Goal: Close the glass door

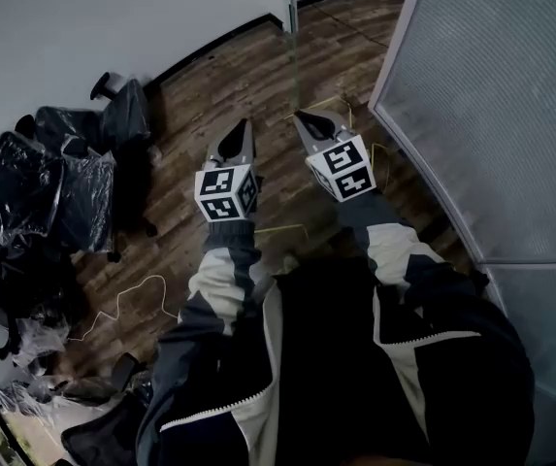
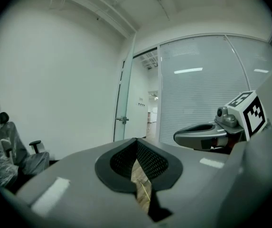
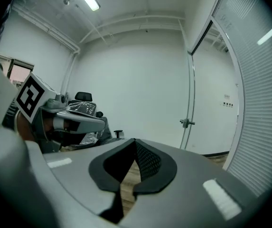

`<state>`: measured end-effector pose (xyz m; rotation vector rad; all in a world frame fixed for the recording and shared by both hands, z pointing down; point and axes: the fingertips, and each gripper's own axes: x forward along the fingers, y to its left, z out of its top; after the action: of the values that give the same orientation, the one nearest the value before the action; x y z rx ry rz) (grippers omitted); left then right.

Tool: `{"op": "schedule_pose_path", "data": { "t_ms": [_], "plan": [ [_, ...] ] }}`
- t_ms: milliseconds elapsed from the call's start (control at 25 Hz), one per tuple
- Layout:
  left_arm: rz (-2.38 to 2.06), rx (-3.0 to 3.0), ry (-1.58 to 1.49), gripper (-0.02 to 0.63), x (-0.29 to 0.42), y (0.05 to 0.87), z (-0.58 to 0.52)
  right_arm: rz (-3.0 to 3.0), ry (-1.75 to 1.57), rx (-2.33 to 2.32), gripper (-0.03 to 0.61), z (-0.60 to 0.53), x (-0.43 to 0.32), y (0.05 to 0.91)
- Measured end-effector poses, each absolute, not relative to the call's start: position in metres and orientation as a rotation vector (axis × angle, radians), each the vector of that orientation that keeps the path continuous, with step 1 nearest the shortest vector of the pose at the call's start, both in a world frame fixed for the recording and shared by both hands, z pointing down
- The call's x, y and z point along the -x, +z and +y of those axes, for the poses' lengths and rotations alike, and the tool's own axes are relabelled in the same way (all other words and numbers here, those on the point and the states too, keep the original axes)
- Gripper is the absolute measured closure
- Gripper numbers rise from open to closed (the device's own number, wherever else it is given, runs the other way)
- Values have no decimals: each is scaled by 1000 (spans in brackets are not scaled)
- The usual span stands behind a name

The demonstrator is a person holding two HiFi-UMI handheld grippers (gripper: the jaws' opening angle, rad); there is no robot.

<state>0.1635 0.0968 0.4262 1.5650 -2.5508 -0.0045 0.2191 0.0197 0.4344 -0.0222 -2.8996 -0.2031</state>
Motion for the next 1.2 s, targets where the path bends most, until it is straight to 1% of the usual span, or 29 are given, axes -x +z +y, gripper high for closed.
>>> {"op": "schedule_pose_path", "data": {
  "t_ms": [400, 600, 920, 1200],
  "plan": [
    [-2569, -1536, -12, 612, -89, 442, 96, -2873, -208, 28, 574, 13, -141, 450],
    [-2581, -1472, -2, 612, -41, 456, 87, -2863, -170, 83, 574, 1, -89, 465],
    [-2598, -1400, 43, 612, 57, 447, 25, -2915, -115, 160, 574, -65, 30, 451],
    [-2625, -1336, 53, 612, 133, 432, -42, -2971, -108, 198, 574, -138, 107, 431]
  ]
}}
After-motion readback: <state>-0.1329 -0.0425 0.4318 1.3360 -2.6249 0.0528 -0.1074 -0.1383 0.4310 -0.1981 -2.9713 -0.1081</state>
